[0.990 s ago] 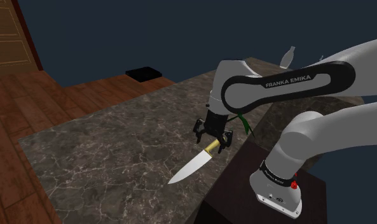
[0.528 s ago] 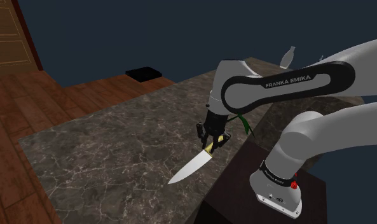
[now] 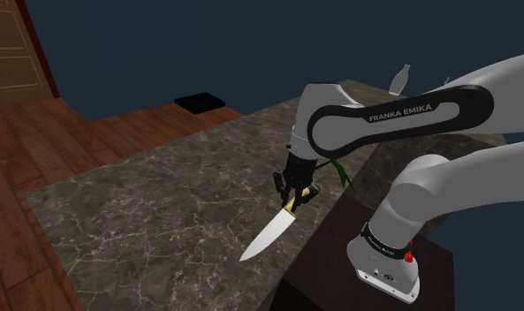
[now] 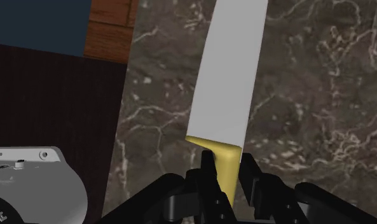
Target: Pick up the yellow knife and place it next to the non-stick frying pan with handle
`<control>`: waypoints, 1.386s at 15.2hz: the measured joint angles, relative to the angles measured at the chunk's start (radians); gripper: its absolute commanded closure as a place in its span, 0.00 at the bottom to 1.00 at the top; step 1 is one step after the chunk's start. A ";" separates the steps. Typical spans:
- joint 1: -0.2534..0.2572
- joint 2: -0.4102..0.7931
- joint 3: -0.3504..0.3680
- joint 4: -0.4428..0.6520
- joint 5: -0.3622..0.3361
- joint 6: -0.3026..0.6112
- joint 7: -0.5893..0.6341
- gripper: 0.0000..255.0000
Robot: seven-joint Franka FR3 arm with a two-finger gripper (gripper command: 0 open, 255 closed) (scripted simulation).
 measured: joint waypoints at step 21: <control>-0.021 -0.143 -0.143 0.181 -0.141 -0.318 0.068 1.00</control>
